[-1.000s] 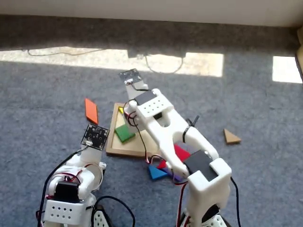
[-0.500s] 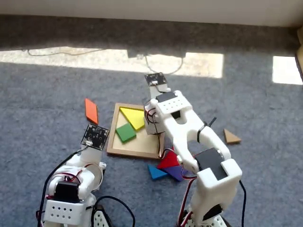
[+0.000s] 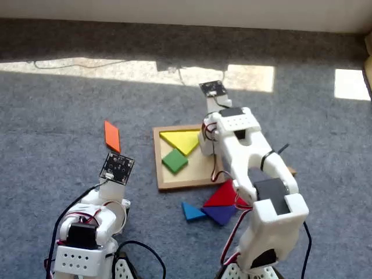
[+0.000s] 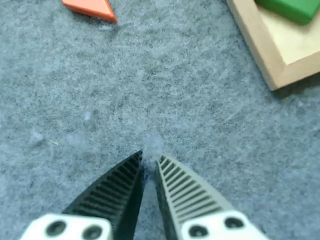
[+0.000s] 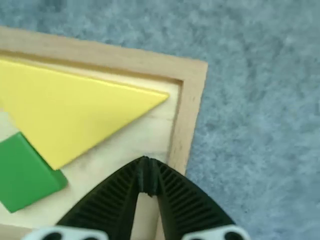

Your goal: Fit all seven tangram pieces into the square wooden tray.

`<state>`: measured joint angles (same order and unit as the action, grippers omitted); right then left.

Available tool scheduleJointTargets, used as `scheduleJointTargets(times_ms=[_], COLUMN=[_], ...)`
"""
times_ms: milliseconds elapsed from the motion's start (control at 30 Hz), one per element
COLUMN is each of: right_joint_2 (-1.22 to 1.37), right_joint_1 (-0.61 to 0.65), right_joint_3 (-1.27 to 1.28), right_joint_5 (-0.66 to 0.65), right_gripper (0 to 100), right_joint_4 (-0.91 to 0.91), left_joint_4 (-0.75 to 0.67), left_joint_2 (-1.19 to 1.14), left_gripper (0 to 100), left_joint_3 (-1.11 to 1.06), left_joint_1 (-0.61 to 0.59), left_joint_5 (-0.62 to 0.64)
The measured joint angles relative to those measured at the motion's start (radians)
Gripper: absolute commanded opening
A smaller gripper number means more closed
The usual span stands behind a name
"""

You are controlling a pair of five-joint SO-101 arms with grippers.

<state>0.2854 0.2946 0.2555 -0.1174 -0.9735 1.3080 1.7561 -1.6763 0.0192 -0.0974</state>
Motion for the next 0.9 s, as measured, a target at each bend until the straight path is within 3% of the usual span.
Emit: scheduleJointTargets(times_ms=[133,400,500,633,900], right_joint_2=[0.031,-0.074,-0.146,-0.265,-0.511], right_joint_1=[-0.026,-0.014,-0.017,-0.009,0.014], right_joint_3=[-0.098,-0.295,-0.282,-0.138,0.321], right_joint_5=[-0.018,-0.020,-0.020,0.003,0.051], right_gripper=[0.4,0.9,8.0,20.9,21.4], right_joint_4=[-0.061,-0.396,-0.477,-0.494,-0.298], left_joint_4=[0.000,0.000,0.000,0.000,0.000], left_joint_2=[0.000,0.000,0.000,0.000,0.000], left_gripper=[1,1,1,1,1], left_joint_3=[0.000,0.000,0.000,0.000,0.000], left_joint_1=[0.000,0.000,0.000,0.000,0.000], left_joint_5=[0.000,0.000,0.000,0.000,0.000])
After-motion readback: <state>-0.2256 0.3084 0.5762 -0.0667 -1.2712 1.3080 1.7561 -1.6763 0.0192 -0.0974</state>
